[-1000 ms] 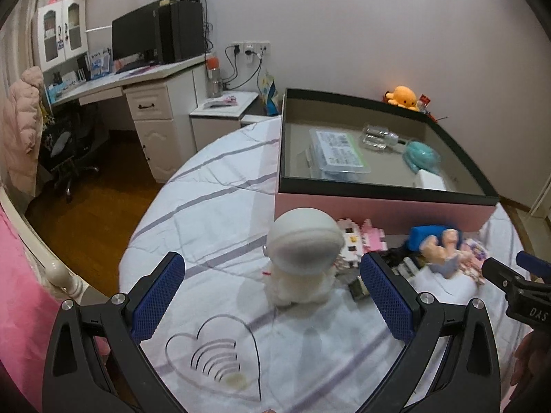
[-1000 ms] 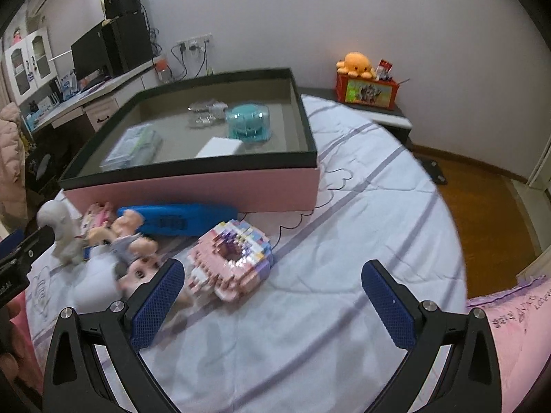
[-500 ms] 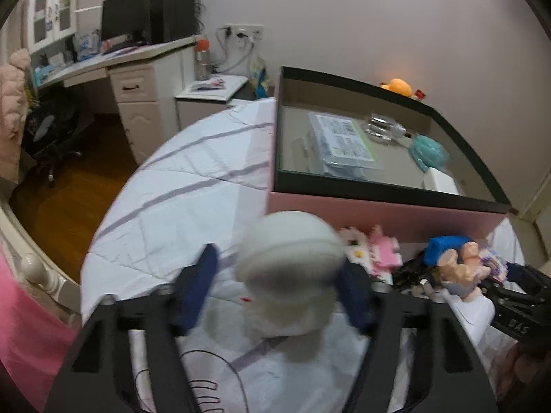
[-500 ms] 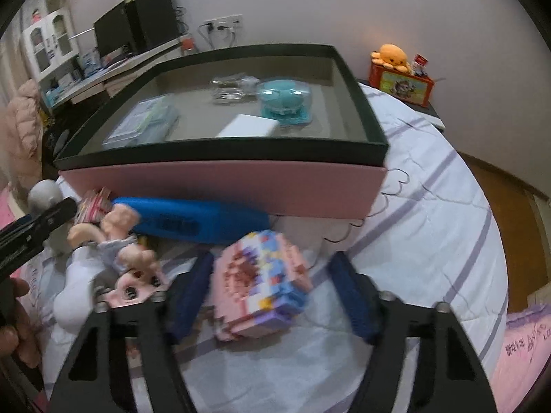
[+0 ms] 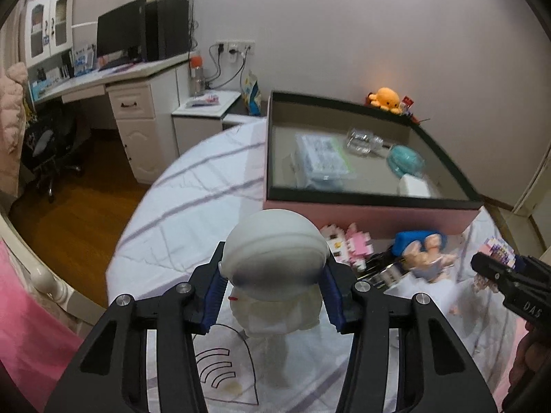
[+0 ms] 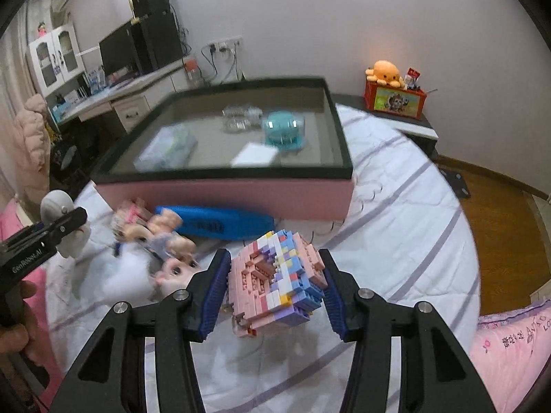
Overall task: Organize rigid objects
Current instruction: 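Grasp the white astronaut figure with the left tool while the right tool grasps the pink block figure, then lower the astronaut and block figure into the tray and open both tools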
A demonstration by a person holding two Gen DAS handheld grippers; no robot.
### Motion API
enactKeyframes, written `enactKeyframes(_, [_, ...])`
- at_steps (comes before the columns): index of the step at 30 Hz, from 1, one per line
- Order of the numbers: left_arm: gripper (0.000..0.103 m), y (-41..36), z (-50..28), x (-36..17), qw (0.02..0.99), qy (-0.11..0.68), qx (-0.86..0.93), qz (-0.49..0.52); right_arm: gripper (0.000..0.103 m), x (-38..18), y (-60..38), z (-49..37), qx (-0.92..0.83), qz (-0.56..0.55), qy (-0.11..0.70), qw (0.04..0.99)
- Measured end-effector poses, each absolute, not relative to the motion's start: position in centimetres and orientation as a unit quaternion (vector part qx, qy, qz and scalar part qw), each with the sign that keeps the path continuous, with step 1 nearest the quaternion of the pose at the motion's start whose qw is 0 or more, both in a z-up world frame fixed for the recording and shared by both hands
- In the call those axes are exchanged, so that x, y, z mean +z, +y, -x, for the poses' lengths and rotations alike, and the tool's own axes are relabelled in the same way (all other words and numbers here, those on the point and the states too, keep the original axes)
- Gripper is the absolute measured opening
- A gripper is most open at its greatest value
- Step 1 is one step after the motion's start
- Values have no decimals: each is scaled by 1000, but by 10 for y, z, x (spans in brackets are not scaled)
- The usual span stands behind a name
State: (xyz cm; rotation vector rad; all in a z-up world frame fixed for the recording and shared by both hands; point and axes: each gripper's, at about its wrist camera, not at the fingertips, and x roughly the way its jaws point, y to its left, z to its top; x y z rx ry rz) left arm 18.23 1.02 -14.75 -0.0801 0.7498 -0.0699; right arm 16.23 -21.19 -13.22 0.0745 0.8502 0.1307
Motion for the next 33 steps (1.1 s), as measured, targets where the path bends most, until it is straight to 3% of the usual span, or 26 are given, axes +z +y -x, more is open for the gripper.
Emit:
enactKeyframes(15, [49,-31,-240,-78,949,304,-84,16,52,-63,-205,-235,88,-27,351,932])
enactKeyframes(25, [49,-68,-312,-98,934,339,-111,5,52,-91,-204,-310,83,-21,384,919])
enactKeyframes(33, [51,-84,-335,-128,920,375,-114,-7,52,-124,-204,-323,78,-19,418,905])
